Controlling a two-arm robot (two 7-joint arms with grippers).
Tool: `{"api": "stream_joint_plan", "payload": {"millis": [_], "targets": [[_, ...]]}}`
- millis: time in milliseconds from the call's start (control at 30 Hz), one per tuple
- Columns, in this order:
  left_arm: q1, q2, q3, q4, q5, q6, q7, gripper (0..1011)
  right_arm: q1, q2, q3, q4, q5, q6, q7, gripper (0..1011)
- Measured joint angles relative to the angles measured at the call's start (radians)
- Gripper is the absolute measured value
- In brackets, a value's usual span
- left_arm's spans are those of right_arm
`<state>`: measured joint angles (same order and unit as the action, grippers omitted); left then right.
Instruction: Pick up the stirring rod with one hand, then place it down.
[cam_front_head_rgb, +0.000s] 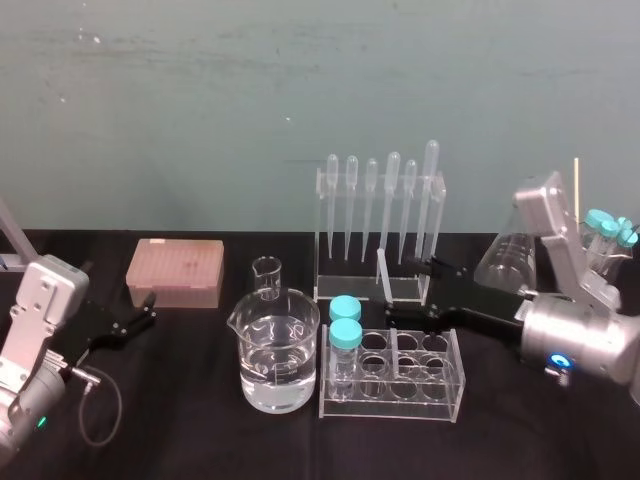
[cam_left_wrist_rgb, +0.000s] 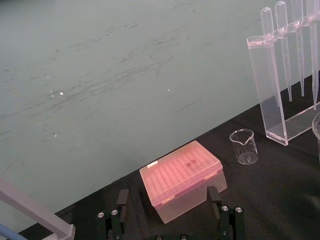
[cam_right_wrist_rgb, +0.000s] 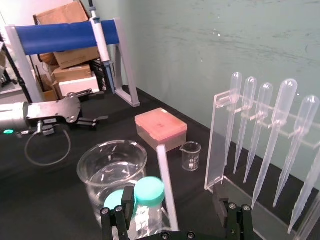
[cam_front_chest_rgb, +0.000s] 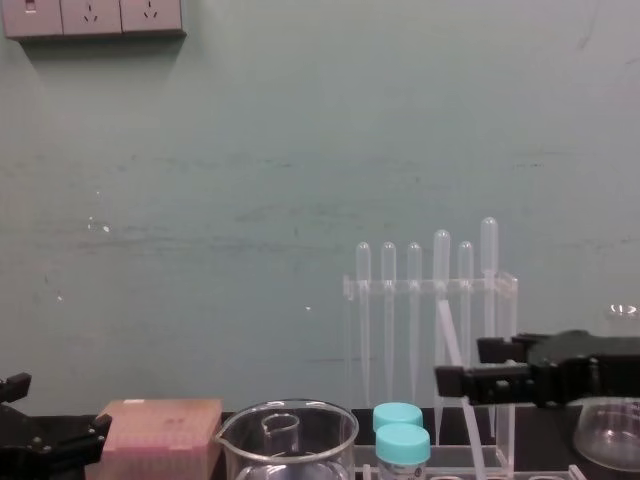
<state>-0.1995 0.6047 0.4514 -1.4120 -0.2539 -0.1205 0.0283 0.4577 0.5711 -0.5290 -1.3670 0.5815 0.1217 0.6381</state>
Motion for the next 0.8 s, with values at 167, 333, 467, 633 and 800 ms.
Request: {"api": "stream_joint_plan", "payload": {"millis": [167, 333, 467, 633, 800], "targets": [[0.000, 0.000, 0.000, 0.000, 0.000, 0.000, 0.000, 1000, -0.087, 0.060, 0.040, -0.076, 0.024, -0.016, -0.010, 1004], [0.000, 0.000, 0.000, 0.000, 0.000, 0.000, 0.000, 1000, -0.188, 0.120, 0.099, -0.141, 0.059, -0.042, -0.035, 1004], [0.000, 0.000, 0.000, 0.000, 0.000, 0.000, 0.000, 1000, -0.275, 0.127, 0.170, -0.163, 0.051, -0.099, -0.148, 1004], [0.000, 0.000, 0.000, 0.000, 0.000, 0.000, 0.000, 1000, -0.310, 0.065, 0.215, -0.130, -0.029, -0.164, -0.342, 1004], [0.000, 0.000, 0.000, 0.000, 0.000, 0.000, 0.000, 1000, -0.283, -0.040, 0.220, -0.002, -0.119, -0.221, -0.498, 1004]]}}
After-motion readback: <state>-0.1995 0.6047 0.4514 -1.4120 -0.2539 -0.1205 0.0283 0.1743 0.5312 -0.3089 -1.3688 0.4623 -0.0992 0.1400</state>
